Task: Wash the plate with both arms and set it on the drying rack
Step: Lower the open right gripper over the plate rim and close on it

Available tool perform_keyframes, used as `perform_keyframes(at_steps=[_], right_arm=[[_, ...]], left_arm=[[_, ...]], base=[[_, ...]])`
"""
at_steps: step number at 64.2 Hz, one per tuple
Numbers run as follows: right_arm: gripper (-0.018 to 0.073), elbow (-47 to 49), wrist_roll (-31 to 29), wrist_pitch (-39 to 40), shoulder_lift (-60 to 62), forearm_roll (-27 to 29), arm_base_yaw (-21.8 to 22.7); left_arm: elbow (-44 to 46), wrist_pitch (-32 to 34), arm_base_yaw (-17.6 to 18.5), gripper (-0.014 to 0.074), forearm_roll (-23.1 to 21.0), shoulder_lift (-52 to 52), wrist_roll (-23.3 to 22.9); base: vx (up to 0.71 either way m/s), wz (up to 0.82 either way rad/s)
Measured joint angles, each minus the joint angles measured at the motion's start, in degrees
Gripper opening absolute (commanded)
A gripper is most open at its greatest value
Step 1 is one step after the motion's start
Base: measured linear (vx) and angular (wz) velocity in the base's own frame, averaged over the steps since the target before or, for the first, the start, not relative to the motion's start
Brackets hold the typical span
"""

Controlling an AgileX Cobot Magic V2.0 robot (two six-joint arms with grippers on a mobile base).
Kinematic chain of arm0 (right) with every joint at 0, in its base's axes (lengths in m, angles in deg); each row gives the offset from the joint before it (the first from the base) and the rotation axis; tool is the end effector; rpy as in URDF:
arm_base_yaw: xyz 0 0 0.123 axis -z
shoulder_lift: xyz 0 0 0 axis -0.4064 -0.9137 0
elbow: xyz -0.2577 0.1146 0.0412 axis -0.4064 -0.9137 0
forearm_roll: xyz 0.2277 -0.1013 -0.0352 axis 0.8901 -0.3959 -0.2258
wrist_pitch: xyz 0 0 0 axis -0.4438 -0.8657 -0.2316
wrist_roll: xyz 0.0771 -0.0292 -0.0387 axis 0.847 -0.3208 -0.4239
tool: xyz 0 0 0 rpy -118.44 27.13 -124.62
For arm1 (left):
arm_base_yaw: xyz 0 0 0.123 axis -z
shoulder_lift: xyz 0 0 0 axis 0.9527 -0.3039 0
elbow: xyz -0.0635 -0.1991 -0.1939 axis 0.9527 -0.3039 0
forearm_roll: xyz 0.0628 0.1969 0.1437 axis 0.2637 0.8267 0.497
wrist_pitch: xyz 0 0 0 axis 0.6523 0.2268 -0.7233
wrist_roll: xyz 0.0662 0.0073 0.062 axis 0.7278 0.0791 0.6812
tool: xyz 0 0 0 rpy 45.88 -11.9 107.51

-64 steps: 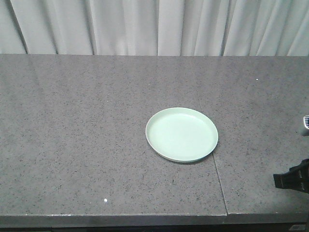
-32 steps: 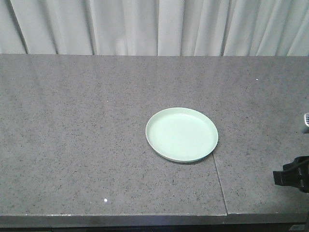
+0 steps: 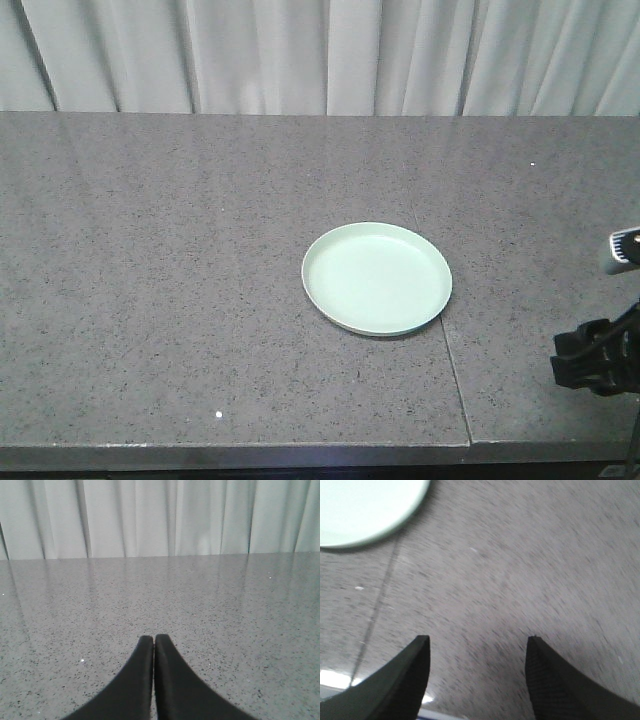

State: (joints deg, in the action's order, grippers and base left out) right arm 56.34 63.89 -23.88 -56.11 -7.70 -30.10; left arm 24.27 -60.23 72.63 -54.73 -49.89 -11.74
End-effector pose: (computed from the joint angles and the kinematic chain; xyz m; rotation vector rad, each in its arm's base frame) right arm 0.1842 0.0254 0.2773 -0.2801 2.4083 0.0781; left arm 0.0564 0.0000 0.1938 -0.0346 1.6163 -0.0361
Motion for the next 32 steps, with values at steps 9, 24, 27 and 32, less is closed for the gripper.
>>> perform_keyframes(at_steps=[9,24,27,32], right_arm=[[0.0421,3.05,-2.54,1.96,-1.74,1.27,-4.88],[0.0421,11.65,-1.69,2.44,-9.01,1.52,-10.47],[0.0421,13.72,-0.69,2.17,-11.21,1.17,-10.64],[0.0421,17.10,1.20,0.73,-15.12,0.05,-10.64]], left_arm=[[0.00,0.00,0.00,-0.0006,0.00,0.00,0.00],[0.00,0.00,0.00,-0.0006,0.00,0.00,0.00],[0.00,0.00,0.00,-0.0006,0.00,0.00,0.00],[0.00,0.00,0.00,-0.0006,0.00,0.00,0.00]], base=[[0.00,0.00],[0.00,0.00],[0.00,0.00],[0.00,0.00]])
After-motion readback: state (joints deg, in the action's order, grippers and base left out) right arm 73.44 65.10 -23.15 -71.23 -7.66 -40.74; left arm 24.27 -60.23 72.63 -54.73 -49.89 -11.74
